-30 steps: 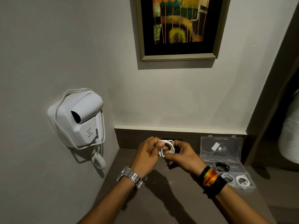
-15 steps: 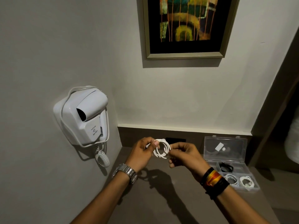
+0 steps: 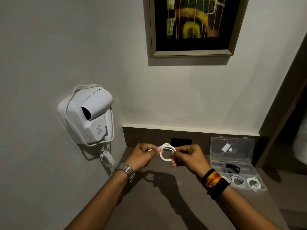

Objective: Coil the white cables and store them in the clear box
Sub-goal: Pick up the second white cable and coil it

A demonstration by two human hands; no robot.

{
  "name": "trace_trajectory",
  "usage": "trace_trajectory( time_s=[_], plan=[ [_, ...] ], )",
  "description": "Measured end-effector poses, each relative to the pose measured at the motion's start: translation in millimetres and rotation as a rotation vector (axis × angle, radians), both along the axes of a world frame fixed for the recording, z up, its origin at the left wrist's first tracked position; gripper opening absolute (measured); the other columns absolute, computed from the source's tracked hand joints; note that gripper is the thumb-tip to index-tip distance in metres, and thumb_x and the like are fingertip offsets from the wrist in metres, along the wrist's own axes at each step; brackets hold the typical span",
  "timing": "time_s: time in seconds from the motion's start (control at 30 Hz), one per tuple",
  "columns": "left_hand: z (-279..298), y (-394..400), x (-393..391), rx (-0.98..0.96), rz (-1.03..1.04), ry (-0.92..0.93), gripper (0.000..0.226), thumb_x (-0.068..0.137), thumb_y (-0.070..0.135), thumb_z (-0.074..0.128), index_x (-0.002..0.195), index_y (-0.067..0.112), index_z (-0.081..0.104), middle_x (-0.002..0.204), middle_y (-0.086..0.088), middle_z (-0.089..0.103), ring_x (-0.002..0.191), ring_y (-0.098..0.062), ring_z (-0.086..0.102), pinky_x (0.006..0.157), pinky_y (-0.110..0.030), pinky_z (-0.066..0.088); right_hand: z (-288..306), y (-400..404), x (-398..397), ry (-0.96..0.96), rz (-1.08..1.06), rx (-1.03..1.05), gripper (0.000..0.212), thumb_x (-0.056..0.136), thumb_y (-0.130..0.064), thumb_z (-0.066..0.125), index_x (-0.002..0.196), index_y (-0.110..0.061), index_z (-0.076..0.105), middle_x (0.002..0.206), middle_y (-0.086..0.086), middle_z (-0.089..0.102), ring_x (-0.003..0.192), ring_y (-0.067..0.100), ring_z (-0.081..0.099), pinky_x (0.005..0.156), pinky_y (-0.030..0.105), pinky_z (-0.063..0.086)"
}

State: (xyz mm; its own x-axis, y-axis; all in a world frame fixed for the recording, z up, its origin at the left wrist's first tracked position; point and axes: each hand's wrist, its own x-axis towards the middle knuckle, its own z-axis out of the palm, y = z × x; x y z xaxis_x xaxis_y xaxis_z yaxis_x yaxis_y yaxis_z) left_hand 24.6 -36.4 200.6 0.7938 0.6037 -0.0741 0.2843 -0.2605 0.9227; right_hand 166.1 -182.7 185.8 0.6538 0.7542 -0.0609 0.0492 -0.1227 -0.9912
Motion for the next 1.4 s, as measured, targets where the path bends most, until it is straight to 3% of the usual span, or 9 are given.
trace_trajectory(
  time_s=[0.1, 0.2, 0.27, 0.47, 0.63, 0.93, 1.07, 1.2, 1.4],
  plan=[
    [11.6, -1.6, -5.0, -0.277, -0.055, 0.028, 0.031, 0.102, 0.029, 0.056, 0.088, 0.007, 0.071, 0.065, -0.004, 0.063, 0.048, -0.010, 0.054, 0.048, -0.022, 0.041, -4.9, 1.5, -1.4, -0.191, -0.068, -0.063, 0.017, 0.090, -0.002, 0.065, 0.087, -0.004, 0.082, 0.067, 0.020, 0.077, 0.062, 0.027, 0.078, 0.072, 0.038, 0.067],
    [25.3, 1.3, -11.3, -0.664, -0.142, -0.048, 0.033, 0.105, 0.019, 0.047, 0.123, -0.002, 0.065, 0.113, -0.022, 0.074, 0.085, -0.021, 0.077, 0.062, -0.025, 0.058, -0.9, 2.4, -5.7, -0.359, -0.095, -0.124, 0.019, 0.092, -0.009, 0.064, 0.084, -0.009, 0.082, 0.065, 0.007, 0.079, 0.059, 0.012, 0.077, 0.063, 0.018, 0.061],
    [27.3, 3.7, -14.8, -0.702, -0.159, -0.076, 0.031, 0.103, 0.009, 0.050, 0.130, -0.002, 0.062, 0.123, -0.026, 0.070, 0.105, -0.027, 0.075, 0.074, -0.028, 0.064, -0.8, 4.0, -6.7, -0.392, -0.095, -0.124, 0.019, 0.091, -0.011, 0.065, 0.082, -0.010, 0.082, 0.062, 0.004, 0.078, 0.057, 0.010, 0.076, 0.066, 0.023, 0.063],
    [17.4, -2.0, -6.5, -0.375, -0.078, -0.049, 0.032, 0.092, 0.022, 0.071, 0.117, 0.001, 0.072, 0.101, -0.018, 0.080, 0.079, -0.020, 0.079, 0.059, -0.023, 0.057, -2.2, 10.0, -12.5, -0.369, -0.025, -0.082, 0.017, 0.091, -0.015, 0.069, 0.083, -0.011, 0.084, 0.064, 0.007, 0.079, 0.058, 0.016, 0.077, 0.070, 0.038, 0.067],
    [13.8, 5.4, -6.2, -0.059, -0.060, 0.059, 0.024, 0.083, 0.021, 0.081, 0.101, 0.006, 0.078, 0.059, 0.001, 0.067, 0.047, -0.005, 0.055, 0.043, -0.014, 0.036, -0.5, 3.4, -11.5, -0.112, 0.140, -0.051, 0.015, 0.093, -0.006, 0.067, 0.097, 0.000, 0.080, 0.078, 0.021, 0.079, 0.069, 0.030, 0.078, 0.075, 0.042, 0.067],
    [-19.6, 7.9, -5.6, 0.270, -0.028, 0.128, 0.026, 0.067, 0.027, 0.091, 0.085, 0.019, 0.074, 0.084, -0.002, 0.074, 0.066, -0.011, 0.061, 0.064, -0.027, 0.047, -12.0, -1.1, -11.3, 0.057, 0.086, -0.007, 0.013, 0.090, 0.005, 0.067, 0.097, 0.004, 0.078, 0.085, 0.026, 0.078, 0.069, 0.022, 0.072, 0.067, 0.032, 0.064],
    [-45.7, 1.2, 8.0, 0.114, -0.098, 0.083, 0.027, 0.069, 0.028, 0.090, 0.089, 0.025, 0.072, 0.070, 0.011, 0.074, 0.059, 0.001, 0.065, 0.061, -0.028, 0.054, -33.8, -8.6, 6.7, 0.064, -0.032, -0.046, 0.012, 0.088, 0.000, 0.070, 0.092, -0.001, 0.081, 0.089, 0.023, 0.079, 0.068, 0.015, 0.068, 0.064, 0.031, 0.059],
    [-78.6, -12.7, 44.1, -0.007, -0.118, -0.001, 0.037, 0.069, 0.026, 0.089, 0.100, 0.032, 0.070, 0.087, -0.002, 0.081, 0.075, -0.022, 0.077, 0.077, -0.054, 0.063, -60.3, -25.8, 34.5, 0.187, -0.123, -0.039, 0.013, 0.086, 0.000, 0.073, 0.096, 0.005, 0.078, 0.094, 0.023, 0.080, 0.075, 0.021, 0.073, 0.065, 0.030, 0.060],
    [-108.4, -49.4, 125.8, -0.058, -0.145, -0.027, 0.044, 0.081, 0.023, 0.081, 0.118, 0.042, 0.068, 0.106, 0.003, 0.079, 0.078, -0.030, 0.079, 0.071, -0.057, 0.063, -96.9, -67.2, 119.3, 0.391, -0.220, -0.035, 0.025, 0.082, -0.002, 0.081, 0.103, 0.010, 0.074, 0.096, 0.024, 0.079, 0.076, 0.024, 0.078, 0.063, 0.028, 0.063]
  ],
)
